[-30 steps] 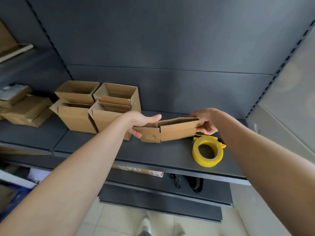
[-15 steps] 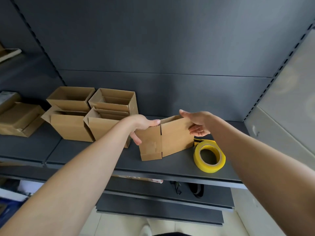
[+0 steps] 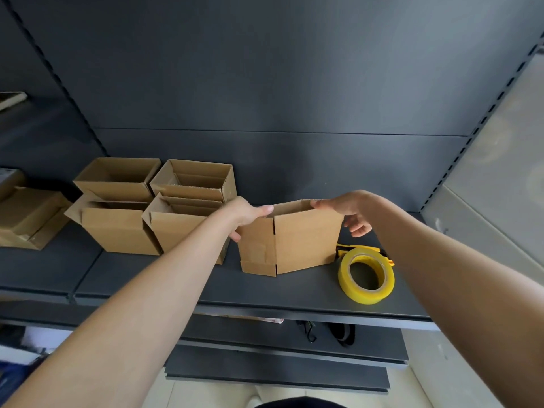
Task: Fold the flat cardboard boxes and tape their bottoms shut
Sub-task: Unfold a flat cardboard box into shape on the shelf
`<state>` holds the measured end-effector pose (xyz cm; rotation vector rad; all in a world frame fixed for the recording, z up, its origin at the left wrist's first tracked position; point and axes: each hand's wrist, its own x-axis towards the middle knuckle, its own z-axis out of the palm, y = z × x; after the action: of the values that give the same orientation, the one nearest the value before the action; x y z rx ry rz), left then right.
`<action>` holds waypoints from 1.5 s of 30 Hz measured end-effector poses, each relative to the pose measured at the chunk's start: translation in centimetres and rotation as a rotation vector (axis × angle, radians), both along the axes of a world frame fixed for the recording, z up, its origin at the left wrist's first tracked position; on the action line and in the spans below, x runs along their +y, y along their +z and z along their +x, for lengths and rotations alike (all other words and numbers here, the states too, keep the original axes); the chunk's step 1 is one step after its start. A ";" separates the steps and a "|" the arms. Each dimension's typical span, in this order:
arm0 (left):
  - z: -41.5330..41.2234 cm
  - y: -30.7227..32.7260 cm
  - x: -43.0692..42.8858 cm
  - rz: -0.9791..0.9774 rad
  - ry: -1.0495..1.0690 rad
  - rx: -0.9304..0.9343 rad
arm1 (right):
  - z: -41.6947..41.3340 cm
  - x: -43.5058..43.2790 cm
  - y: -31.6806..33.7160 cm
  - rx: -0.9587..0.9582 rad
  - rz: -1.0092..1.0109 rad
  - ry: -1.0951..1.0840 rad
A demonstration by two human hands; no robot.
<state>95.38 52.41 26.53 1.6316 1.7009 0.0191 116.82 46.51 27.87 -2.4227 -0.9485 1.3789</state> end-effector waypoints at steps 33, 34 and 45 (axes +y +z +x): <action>0.6 0.4 -0.9 0.080 0.087 -0.220 | -2.6 0.1 -0.4 -0.157 0.350 0.073; 0.6 0.4 -0.9 0.077 0.079 -0.235 | -2.5 0.1 -0.4 -0.164 0.353 0.056; 0.1 0.3 -1.1 0.070 -0.009 -0.253 | -2.5 0.1 -0.7 -0.192 0.325 -0.075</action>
<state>95.53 51.31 26.78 1.6130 1.5133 0.2724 114.35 46.56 27.14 -2.3401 -1.0230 0.8976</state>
